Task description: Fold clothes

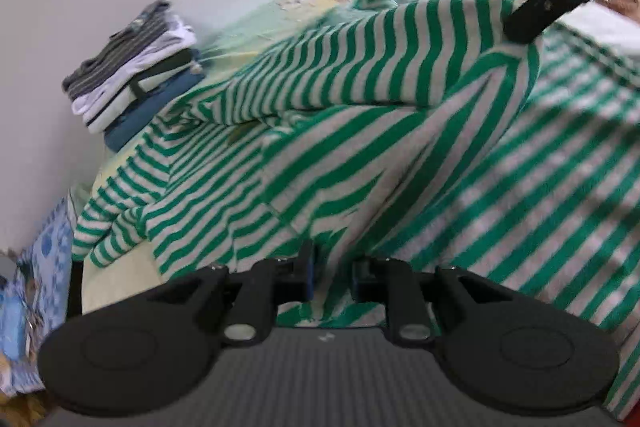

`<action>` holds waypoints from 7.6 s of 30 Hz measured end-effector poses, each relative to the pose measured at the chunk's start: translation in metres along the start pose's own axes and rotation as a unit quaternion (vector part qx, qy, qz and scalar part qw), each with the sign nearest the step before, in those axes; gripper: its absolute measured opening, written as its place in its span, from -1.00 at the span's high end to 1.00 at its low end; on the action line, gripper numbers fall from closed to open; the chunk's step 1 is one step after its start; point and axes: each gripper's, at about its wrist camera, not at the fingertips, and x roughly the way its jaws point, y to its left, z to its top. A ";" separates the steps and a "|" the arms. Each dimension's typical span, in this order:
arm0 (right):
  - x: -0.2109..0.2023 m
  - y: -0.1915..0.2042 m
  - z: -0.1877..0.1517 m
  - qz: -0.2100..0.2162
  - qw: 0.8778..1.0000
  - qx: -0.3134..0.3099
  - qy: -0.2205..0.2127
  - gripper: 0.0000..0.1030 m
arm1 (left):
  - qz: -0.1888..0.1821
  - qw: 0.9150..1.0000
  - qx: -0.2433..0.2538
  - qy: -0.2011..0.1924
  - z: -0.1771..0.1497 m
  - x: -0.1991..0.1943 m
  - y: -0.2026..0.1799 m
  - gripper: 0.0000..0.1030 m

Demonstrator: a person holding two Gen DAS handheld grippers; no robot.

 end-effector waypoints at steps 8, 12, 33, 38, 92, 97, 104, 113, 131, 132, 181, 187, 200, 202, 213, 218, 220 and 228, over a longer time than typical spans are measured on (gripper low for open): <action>0.036 -0.023 -0.008 -0.029 0.998 0.019 0.053 0.79 | 0.004 0.999 0.029 -0.013 -0.003 0.002 -0.008 0.49; 0.018 -0.036 0.011 -0.003 0.998 0.042 0.038 0.36 | -0.033 0.999 0.020 -0.013 -0.008 -0.012 0.007 0.38; 0.067 -0.015 0.023 -0.079 0.994 -0.051 0.053 0.47 | -0.128 0.990 0.030 -0.042 0.005 -0.031 0.042 0.01; 0.048 -0.013 0.018 -0.067 0.998 -0.013 0.019 0.47 | -0.144 0.988 0.027 -0.049 0.004 -0.038 0.052 -0.02; 0.048 0.020 0.010 -0.041 0.997 0.041 0.049 0.25 | -0.007 0.952 -0.291 0.091 0.074 0.004 0.142 -0.54; 0.049 0.043 0.011 -0.028 0.998 -0.006 0.048 0.24 | -0.010 0.951 -0.295 0.092 0.071 0.004 0.146 -0.63; 0.055 0.054 0.003 -0.024 0.996 -0.032 0.076 0.21 | -0.010 0.949 -0.299 0.097 0.065 0.005 0.153 -0.69; 0.044 0.064 -0.014 -0.036 0.989 -0.088 0.110 0.15 | -0.009 0.950 -0.295 0.102 0.059 0.010 0.160 -0.77; 0.065 0.095 -0.005 0.153 0.978 -0.100 0.101 0.19 | 0.049 0.938 -0.305 0.156 0.068 0.033 0.146 -0.84; 0.063 0.094 -0.004 0.166 0.975 -0.108 0.102 0.22 | 0.053 0.937 -0.307 0.158 0.070 0.034 0.145 -0.84; 0.149 -0.080 0.112 -0.059 0.991 0.121 -0.017 0.05 | -0.037 0.955 -0.269 0.120 0.125 0.157 0.161 -0.99; 0.163 -0.082 0.121 -0.088 0.990 0.107 -0.021 0.05 | -0.035 0.954 -0.277 0.107 0.127 0.171 0.179 -0.95; 0.172 -0.101 0.137 -0.075 0.989 0.117 -0.039 0.87 | -0.045 0.952 -0.293 0.080 0.147 0.202 0.194 0.21; 0.173 -0.107 0.141 -0.065 0.988 0.135 -0.035 0.85 | -0.047 0.951 -0.295 0.080 0.145 0.200 0.196 0.24; 0.167 -0.107 0.135 -0.032 0.989 0.138 -0.034 0.13 | -0.073 0.948 -0.299 0.077 0.122 0.176 0.198 -0.33; 0.174 -0.096 0.136 -0.057 0.992 0.107 -0.031 0.70 | -0.068 0.949 -0.298 0.073 0.129 0.190 0.192 0.03; 0.173 -0.094 0.136 -0.062 0.993 0.093 -0.037 0.84 | -0.072 0.948 -0.303 0.065 0.133 0.191 0.194 0.48; 0.167 -0.100 0.156 -0.076 0.988 0.093 -0.099 0.89 | -0.049 0.952 -0.300 0.039 0.152 0.201 0.205 0.89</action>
